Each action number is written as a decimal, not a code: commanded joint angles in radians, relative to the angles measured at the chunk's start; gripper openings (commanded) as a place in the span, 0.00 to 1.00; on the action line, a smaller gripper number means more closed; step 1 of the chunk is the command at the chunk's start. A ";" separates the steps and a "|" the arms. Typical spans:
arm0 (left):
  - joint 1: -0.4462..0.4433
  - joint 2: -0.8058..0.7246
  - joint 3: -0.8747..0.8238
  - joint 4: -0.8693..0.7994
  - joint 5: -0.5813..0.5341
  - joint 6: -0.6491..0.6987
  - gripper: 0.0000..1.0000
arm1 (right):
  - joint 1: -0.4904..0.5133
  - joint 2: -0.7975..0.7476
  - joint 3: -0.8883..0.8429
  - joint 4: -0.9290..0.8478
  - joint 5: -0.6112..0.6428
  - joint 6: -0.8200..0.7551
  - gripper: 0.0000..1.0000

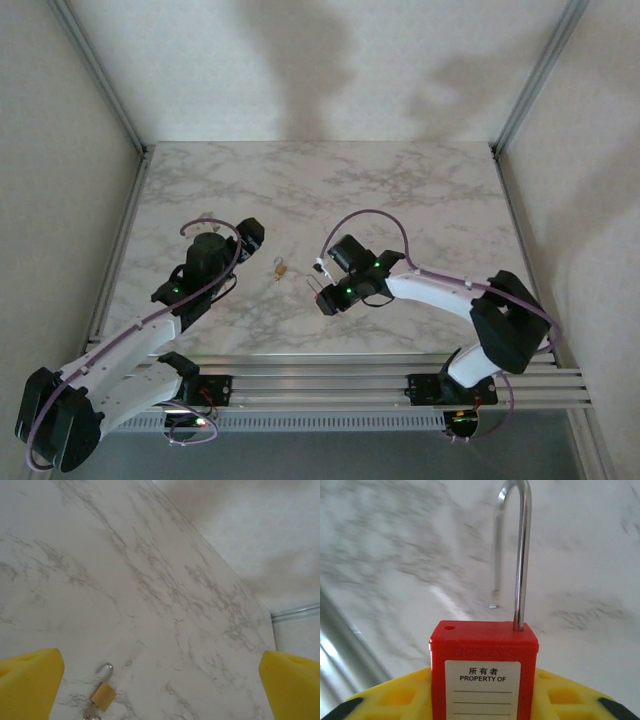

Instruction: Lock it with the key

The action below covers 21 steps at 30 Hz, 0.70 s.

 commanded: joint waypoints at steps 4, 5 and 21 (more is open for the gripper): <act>-0.012 -0.001 -0.067 0.116 0.099 0.006 1.00 | 0.002 -0.104 -0.046 0.093 -0.227 -0.034 0.00; -0.012 -0.001 -0.082 0.144 0.120 0.003 1.00 | 0.001 -0.116 -0.048 0.099 -0.250 -0.033 0.00; -0.039 0.001 -0.277 0.681 0.443 -0.118 1.00 | 0.000 -0.228 -0.024 0.133 -0.386 -0.003 0.00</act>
